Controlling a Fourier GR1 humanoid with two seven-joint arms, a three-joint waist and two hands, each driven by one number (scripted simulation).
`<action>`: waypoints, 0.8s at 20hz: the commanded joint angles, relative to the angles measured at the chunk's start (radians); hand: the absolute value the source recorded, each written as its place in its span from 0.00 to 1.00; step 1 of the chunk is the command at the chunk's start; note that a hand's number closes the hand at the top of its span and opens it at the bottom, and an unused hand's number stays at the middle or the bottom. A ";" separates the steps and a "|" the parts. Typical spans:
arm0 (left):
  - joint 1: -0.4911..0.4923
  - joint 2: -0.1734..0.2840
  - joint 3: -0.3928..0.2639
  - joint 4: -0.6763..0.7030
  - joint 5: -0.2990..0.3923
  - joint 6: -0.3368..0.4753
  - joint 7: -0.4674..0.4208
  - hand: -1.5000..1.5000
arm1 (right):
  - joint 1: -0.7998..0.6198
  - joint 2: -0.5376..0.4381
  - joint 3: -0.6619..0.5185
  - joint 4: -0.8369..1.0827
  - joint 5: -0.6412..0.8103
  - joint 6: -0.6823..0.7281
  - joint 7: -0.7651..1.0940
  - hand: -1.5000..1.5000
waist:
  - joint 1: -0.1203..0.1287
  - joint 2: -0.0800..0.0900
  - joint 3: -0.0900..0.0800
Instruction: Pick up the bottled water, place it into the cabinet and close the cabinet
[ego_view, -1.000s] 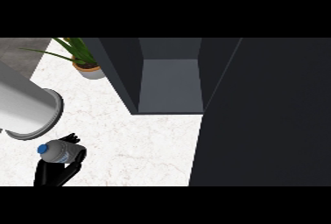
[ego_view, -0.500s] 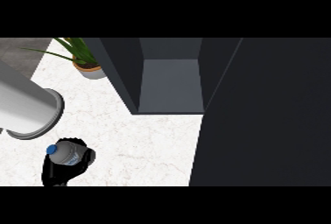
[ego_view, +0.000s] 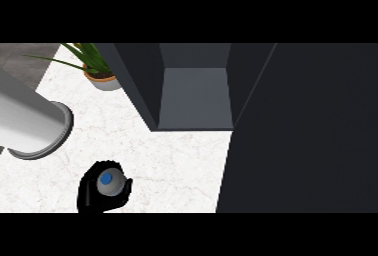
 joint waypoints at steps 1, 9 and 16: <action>0.048 -0.016 -0.072 -0.171 0.035 0.064 0.084 1.00 | 0.020 -0.029 -0.028 -0.120 0.069 0.004 0.053 0.00 | 0.005 0.000 -0.001; 0.095 -0.016 -0.309 -0.387 0.139 0.231 0.234 1.00 | 0.073 -0.071 0.030 -0.157 0.060 -0.005 0.021 0.00 | -0.004 0.000 -0.001; 0.152 -0.016 -0.394 -0.643 0.109 0.349 0.388 1.00 | 0.047 -0.029 0.064 -0.085 0.108 -0.040 -0.006 0.00 | 0.000 0.001 -0.001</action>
